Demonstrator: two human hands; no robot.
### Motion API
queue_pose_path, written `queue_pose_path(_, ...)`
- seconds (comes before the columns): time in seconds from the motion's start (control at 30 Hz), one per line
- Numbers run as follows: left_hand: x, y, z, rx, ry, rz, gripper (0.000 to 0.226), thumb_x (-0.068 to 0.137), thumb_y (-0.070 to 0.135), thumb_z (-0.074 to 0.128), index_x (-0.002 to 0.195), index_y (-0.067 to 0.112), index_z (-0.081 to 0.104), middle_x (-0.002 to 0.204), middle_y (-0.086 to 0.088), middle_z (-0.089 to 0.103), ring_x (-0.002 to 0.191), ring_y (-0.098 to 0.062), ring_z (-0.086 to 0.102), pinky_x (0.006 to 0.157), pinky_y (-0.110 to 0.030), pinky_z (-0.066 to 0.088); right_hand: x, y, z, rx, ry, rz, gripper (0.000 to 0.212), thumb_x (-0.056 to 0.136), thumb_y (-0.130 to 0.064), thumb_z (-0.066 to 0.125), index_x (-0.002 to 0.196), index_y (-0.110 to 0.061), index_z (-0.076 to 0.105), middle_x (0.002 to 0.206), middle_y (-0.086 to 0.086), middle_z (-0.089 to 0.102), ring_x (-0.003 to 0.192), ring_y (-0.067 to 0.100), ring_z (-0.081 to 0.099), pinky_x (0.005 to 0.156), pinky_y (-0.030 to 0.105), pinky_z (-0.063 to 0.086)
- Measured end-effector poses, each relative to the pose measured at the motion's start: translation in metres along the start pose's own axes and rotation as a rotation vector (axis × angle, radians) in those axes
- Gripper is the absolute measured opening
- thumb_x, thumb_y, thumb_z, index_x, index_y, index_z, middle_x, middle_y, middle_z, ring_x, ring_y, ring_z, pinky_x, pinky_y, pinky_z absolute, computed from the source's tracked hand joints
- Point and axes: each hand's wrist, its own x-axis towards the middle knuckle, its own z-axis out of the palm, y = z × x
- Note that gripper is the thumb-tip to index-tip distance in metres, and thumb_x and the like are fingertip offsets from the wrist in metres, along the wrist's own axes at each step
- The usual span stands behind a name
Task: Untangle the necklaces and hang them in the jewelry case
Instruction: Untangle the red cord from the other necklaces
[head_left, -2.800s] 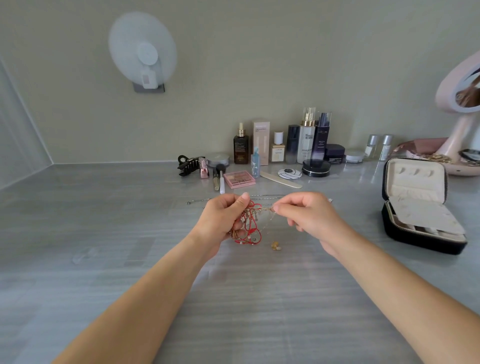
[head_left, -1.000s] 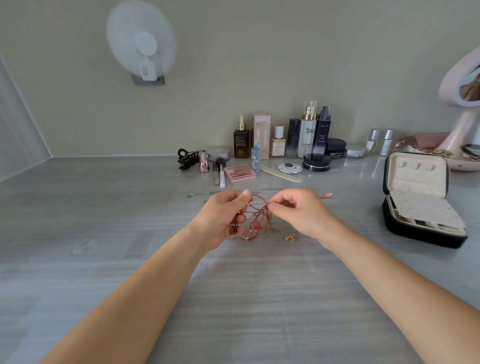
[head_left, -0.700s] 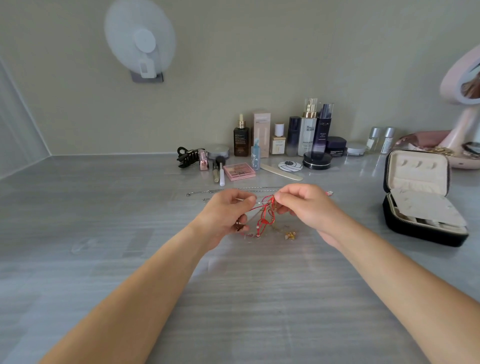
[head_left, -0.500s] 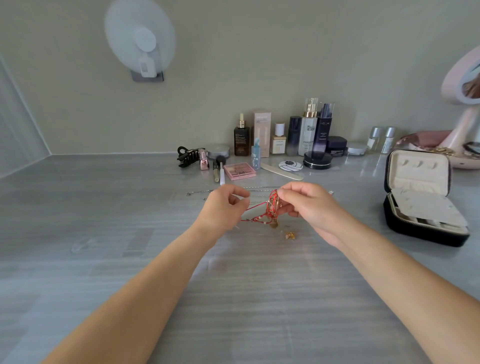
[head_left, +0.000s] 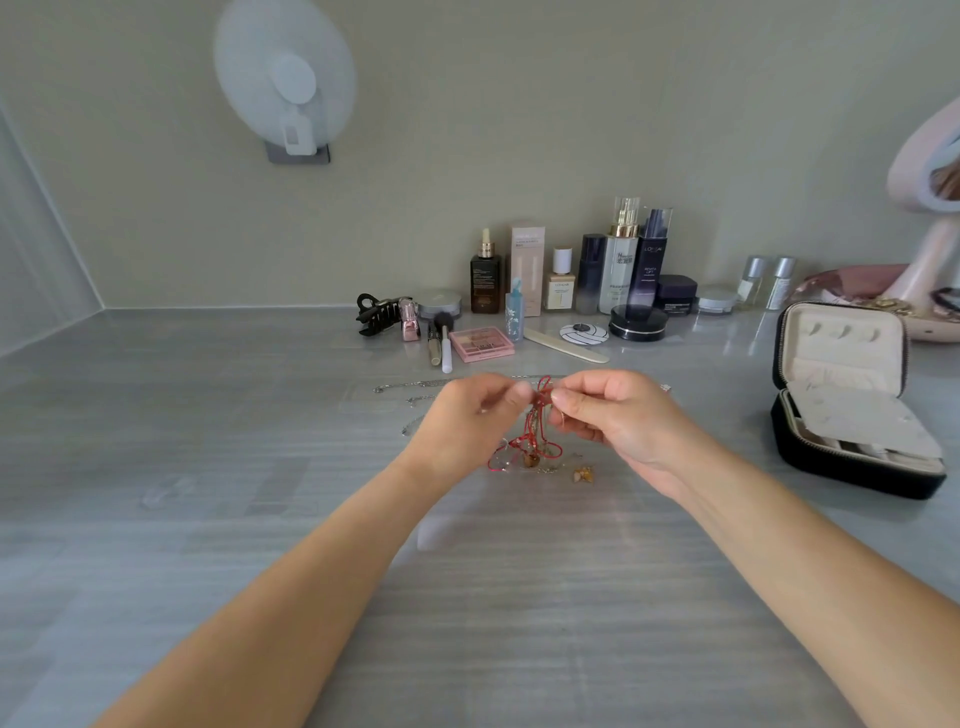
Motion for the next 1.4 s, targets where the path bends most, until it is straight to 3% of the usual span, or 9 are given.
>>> queue_pose_path(0.13, -0.003, 0.003, 0.003, -0.122, -0.030, -0.046, 0.010, 0.087, 0.012, 0.060, 0.090, 0.008, 0.069, 0.075, 0.009, 0.064, 0.060, 0.010, 0.056, 0.062, -0.004, 0.043, -0.001, -0.001, 0.000, -0.024, -0.006, -0.004, 0.015, 0.087, -0.010, 0.059, 0.081, -0.021, 0.067, 0.063, -0.006, 0.070, 0.064, 0.008, 0.061, 0.070, 0.024, 0.043)
queue_pose_path(0.23, -0.003, 0.004, -0.002, -0.217, 0.015, -0.113, 0.017, 0.090, 0.012, 0.055, 0.077, 0.018, 0.063, 0.073, 0.009, 0.066, 0.070, 0.001, 0.059, 0.056, -0.005, 0.042, -0.001, -0.003, -0.002, -0.029, 0.044, -0.008, 0.014, 0.087, -0.009, 0.059, 0.083, -0.022, 0.063, 0.069, -0.003, 0.070, 0.065, 0.010, 0.061, 0.065, 0.022, 0.043)
queue_pose_path(0.4, -0.007, 0.005, 0.001, -0.206, -0.099, -0.145, 0.007, 0.087, 0.012, 0.060, 0.091, 0.017, 0.064, 0.082, 0.007, 0.066, 0.077, -0.005, 0.060, 0.065, -0.010, 0.047, -0.003, -0.007, -0.003, -0.021, 0.030, -0.040, 0.015, 0.090, -0.008, 0.055, 0.085, -0.022, 0.059, 0.068, -0.004, 0.070, 0.062, 0.009, 0.059, 0.064, 0.023, 0.042)
queue_pose_path(0.57, -0.009, 0.006, 0.009, -0.151, -0.078, -0.127, 0.005, 0.084, 0.010, 0.064, 0.087, 0.013, 0.065, 0.077, 0.001, 0.065, 0.068, -0.006, 0.058, 0.052, -0.008, 0.043, -0.003, -0.009, -0.001, -0.097, 0.001, -0.058, 0.015, 0.090, -0.011, 0.056, 0.083, -0.023, 0.060, 0.065, -0.007, 0.071, 0.059, 0.004, 0.058, 0.066, 0.023, 0.042)
queue_pose_path(0.7, -0.005, 0.005, 0.001, -0.160, -0.001, -0.136, 0.008, 0.083, 0.006, 0.065, 0.090, 0.006, 0.066, 0.070, 0.002, 0.061, 0.049, 0.007, 0.053, 0.042, -0.005, 0.034, -0.003, -0.009, -0.002, -0.146, 0.079, -0.095, 0.015, 0.088, -0.008, 0.058, 0.079, -0.020, 0.059, 0.067, -0.005, 0.068, 0.049, 0.000, 0.055, 0.065, 0.025, 0.043)
queue_pose_path(0.8, -0.005, 0.006, 0.000, -0.154, -0.004, -0.131, 0.011, 0.083, 0.003, 0.063, 0.093, 0.006, 0.066, 0.072, 0.001, 0.061, 0.054, 0.003, 0.055, 0.040, -0.004, 0.033, -0.002, -0.008, -0.003, -0.188, 0.125, -0.112, 0.017, 0.088, -0.007, 0.057, 0.078, -0.020, 0.058, 0.069, -0.004, 0.067, 0.049, -0.002, 0.054, 0.065, 0.023, 0.044)
queue_pose_path(1.0, -0.004, 0.006, -0.003, -0.238, 0.002, -0.171, 0.013, 0.082, 0.003, 0.064, 0.084, 0.015, 0.066, 0.076, 0.000, 0.067, 0.058, 0.002, 0.059, 0.051, -0.007, 0.042, 0.000, -0.005, -0.008, -0.257, 0.171, -0.117, 0.023, 0.087, -0.004, 0.057, 0.075, -0.023, 0.057, 0.072, -0.005, 0.066, 0.059, 0.004, 0.056, 0.057, 0.008, 0.044)
queue_pose_path(1.17, -0.004, 0.003, -0.003, -0.340, -0.030, -0.197, 0.023, 0.082, 0.003, 0.065, 0.084, 0.025, 0.061, 0.075, 0.006, 0.070, 0.064, -0.003, 0.063, 0.070, -0.028, 0.046, 0.002, 0.001, -0.008, -0.392, 0.156, -0.106, 0.025, 0.081, -0.005, 0.064, 0.071, -0.028, 0.059, 0.074, -0.004, 0.065, 0.068, 0.009, 0.057, 0.071, 0.025, 0.046)
queue_pose_path(1.4, -0.003, 0.003, -0.003, -0.364, -0.034, -0.220, 0.020, 0.082, 0.005, 0.066, 0.087, 0.023, 0.061, 0.084, -0.001, 0.072, 0.075, -0.012, 0.066, 0.076, -0.028, 0.050, 0.001, 0.000, -0.002, -0.465, 0.142, -0.160, 0.021, 0.083, -0.013, 0.063, 0.070, -0.030, 0.062, 0.075, -0.001, 0.067, 0.069, 0.011, 0.058, 0.071, 0.027, 0.045)
